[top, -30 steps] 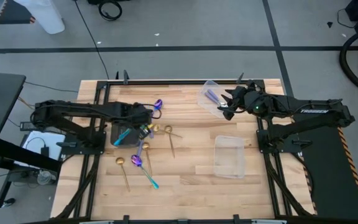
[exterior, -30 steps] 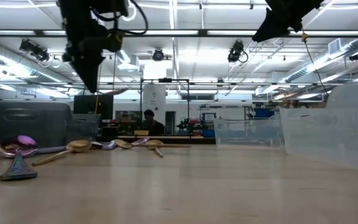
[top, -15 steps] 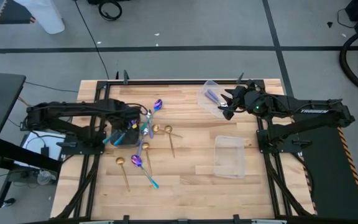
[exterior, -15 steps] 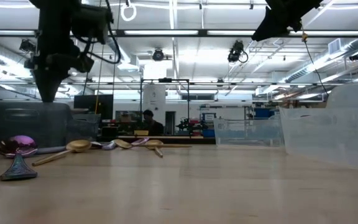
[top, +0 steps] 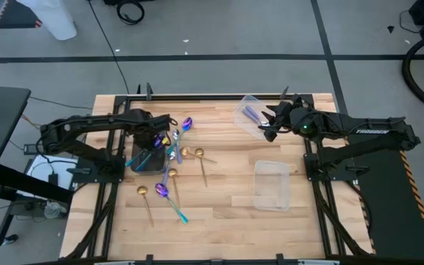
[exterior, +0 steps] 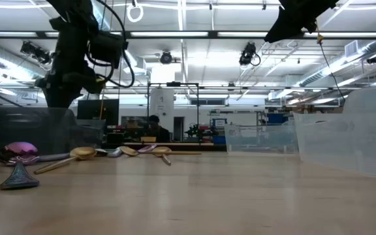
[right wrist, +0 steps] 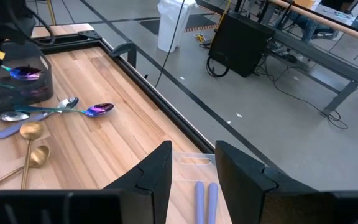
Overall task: Sort silverware by color (type)
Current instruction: Put the blue spoon into the black bin, then put the gold spoon into the bottom transparent bin
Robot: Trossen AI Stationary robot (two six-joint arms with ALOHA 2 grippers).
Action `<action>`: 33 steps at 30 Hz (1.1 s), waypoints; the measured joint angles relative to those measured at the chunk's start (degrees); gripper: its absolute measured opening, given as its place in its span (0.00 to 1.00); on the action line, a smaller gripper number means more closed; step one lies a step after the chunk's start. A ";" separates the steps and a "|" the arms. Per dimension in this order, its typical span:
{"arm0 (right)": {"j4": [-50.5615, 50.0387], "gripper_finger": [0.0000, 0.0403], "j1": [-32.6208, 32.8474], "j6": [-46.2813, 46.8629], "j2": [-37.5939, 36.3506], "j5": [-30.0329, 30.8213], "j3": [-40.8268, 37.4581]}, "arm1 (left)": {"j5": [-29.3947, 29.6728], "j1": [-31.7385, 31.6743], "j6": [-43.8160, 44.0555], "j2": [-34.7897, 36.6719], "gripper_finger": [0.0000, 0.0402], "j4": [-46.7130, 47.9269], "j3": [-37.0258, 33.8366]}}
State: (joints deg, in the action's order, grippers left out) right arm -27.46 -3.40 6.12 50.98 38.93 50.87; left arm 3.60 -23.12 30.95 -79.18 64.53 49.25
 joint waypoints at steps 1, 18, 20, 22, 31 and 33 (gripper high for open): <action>-0.02 0.33 0.00 -0.06 0.02 -0.01 0.00 | -0.26 0.03 -0.30 -0.92 0.05 -0.15 -0.01; -0.07 0.33 0.02 -0.17 0.02 -0.65 0.00 | 0.62 0.12 -2.28 -8.98 0.20 -3.45 0.01; -0.09 0.33 0.02 -0.25 0.02 -0.67 0.00 | 0.63 0.12 -2.80 -8.98 0.26 -3.05 0.36; -0.08 0.33 0.02 -0.27 0.02 -0.67 0.00 | 0.64 0.26 -3.12 -8.98 0.31 -2.41 1.45; -0.09 0.33 0.02 -0.27 0.02 -1.02 0.00 | 5.93 5.13 -3.20 -8.98 0.37 4.43 12.55; -0.09 0.33 0.02 -0.27 0.02 -1.02 0.00 | 7.27 7.01 -2.79 -8.96 0.36 5.73 15.69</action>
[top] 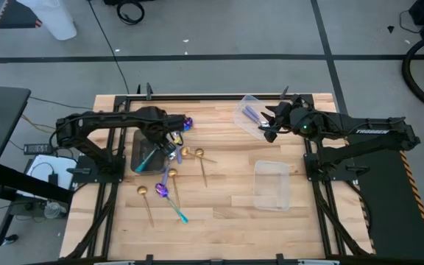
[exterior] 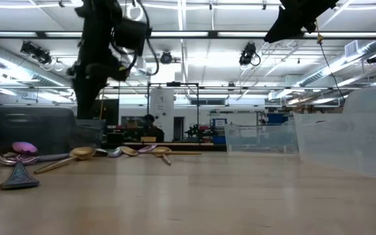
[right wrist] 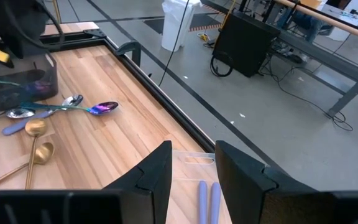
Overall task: Sort silverware by color (type)
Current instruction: Put the gold spoon into the bottom transparent bin
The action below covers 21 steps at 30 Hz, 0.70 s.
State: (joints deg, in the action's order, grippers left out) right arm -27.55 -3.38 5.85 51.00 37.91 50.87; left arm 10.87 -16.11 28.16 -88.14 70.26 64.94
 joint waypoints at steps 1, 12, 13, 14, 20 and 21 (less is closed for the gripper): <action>0.00 0.33 0.00 0.00 0.00 -0.02 0.00 | 0.10 1.06 0.31 0.00 0.36 0.11 1.33; 0.00 0.33 0.02 0.00 0.00 -0.02 0.00 | -10.41 17.03 10.96 0.02 0.36 -0.60 6.02; 0.00 0.33 0.02 0.01 0.00 -0.02 0.00 | -12.48 18.48 12.44 0.02 0.36 -0.53 5.96; 0.00 0.33 0.00 0.05 0.00 -0.02 0.00 | -14.28 20.12 13.82 0.02 0.36 -0.56 5.96; 0.49 0.33 -0.02 0.02 0.00 -0.02 0.00 | -18.56 28.36 25.40 0.02 0.36 -0.79 5.96; 0.65 0.33 -0.02 0.00 0.00 -0.02 0.00 | -18.60 29.73 27.94 0.02 0.36 -0.76 5.94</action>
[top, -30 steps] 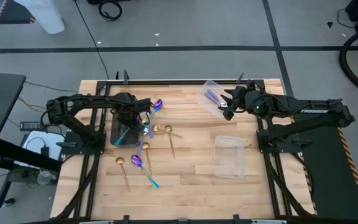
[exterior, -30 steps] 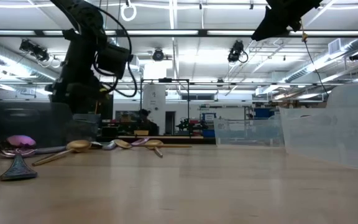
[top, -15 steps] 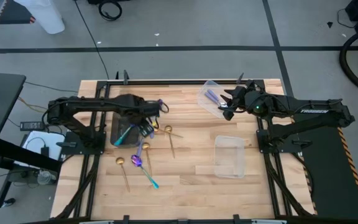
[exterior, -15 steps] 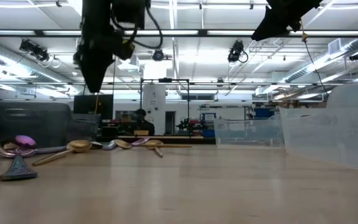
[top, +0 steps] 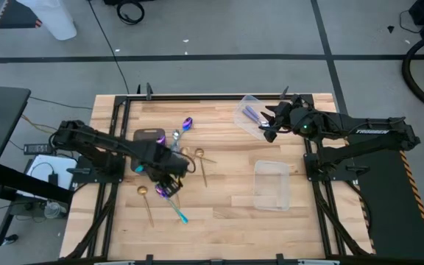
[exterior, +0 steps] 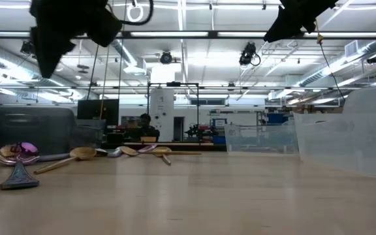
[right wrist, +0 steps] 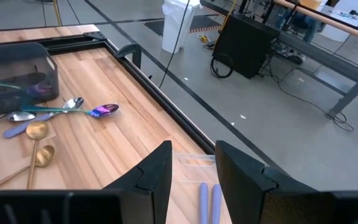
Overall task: Sort silverware by color (type)
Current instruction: Put the gold spoon into the bottom transparent bin
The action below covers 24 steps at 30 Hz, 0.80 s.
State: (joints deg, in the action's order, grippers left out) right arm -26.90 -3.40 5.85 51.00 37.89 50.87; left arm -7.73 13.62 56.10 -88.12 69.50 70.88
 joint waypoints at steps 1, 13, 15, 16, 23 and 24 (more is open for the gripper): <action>0.10 0.33 0.00 -0.05 0.00 0.00 0.00 | 0.00 1.43 2.60 0.00 0.36 0.07 -0.01; 9.06 0.33 0.00 -8.73 -0.02 -2.28 0.00 | 1.06 16.72 32.45 -0.02 0.36 -11.66 -13.71; 10.26 0.33 0.00 -10.01 -0.02 -3.18 0.00 | 1.18 18.19 36.31 -0.02 0.36 -13.22 -15.32; 10.76 0.33 0.00 -10.47 -0.02 -3.52 0.00 | 1.26 18.90 38.07 -0.02 0.36 -13.86 -16.08; 11.85 0.33 0.00 -12.82 -0.02 -5.01 0.00 | 1.11 21.56 46.31 -0.01 0.36 -18.36 -20.65; 11.85 0.33 0.00 -13.06 -0.02 -5.01 0.00 | 1.08 21.76 47.10 0.00 0.36 -19.20 -21.25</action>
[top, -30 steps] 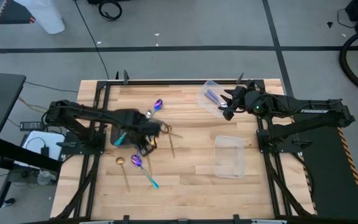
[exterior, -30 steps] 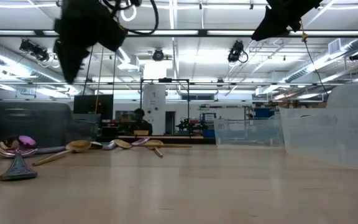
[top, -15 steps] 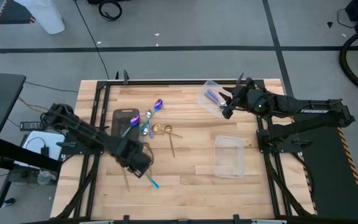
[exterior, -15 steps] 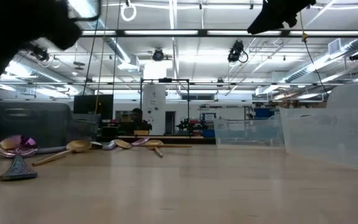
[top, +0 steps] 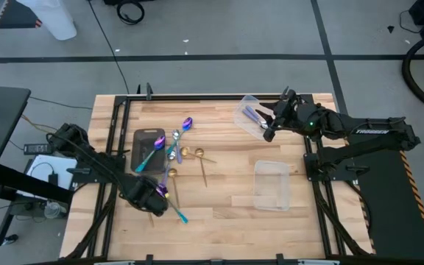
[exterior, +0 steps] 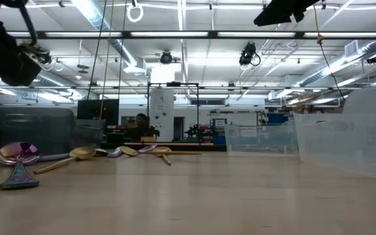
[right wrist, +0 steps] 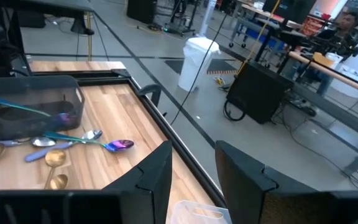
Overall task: Sort silverware by color (type)
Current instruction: Put the gold spoon into the bottom transparent bin
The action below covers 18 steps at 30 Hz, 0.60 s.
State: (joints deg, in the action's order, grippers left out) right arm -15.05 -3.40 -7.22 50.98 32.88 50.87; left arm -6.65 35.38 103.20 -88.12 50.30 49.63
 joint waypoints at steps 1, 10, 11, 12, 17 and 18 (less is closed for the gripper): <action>0.00 0.33 0.00 -0.22 0.00 0.00 0.00 | 0.00 0.14 0.74 0.00 0.36 -1.07 -0.64; 0.00 0.33 0.00 -1.40 0.00 -0.13 0.00 | 0.58 1.17 4.53 0.04 0.36 -6.45 -5.88; -0.02 0.33 0.00 -1.53 0.00 -0.13 0.00 | 0.57 1.16 4.59 0.04 0.36 -6.47 -6.31; -0.02 0.33 0.00 -1.56 0.00 -0.13 -0.02 | 0.46 1.18 4.65 0.04 0.36 -6.71 -6.92; -0.04 0.33 -0.02 -1.98 0.00 -0.11 0.00 | 0.17 0.57 4.32 0.35 0.35 -9.10 -8.58; 0.02 0.33 -0.04 -1.99 0.00 -0.11 0.00 | 0.08 0.45 3.89 0.32 0.34 -9.17 -8.59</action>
State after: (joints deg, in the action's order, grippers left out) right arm -15.03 -3.44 -9.20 50.98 32.77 50.87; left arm -6.57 35.82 107.08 -87.80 41.12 41.04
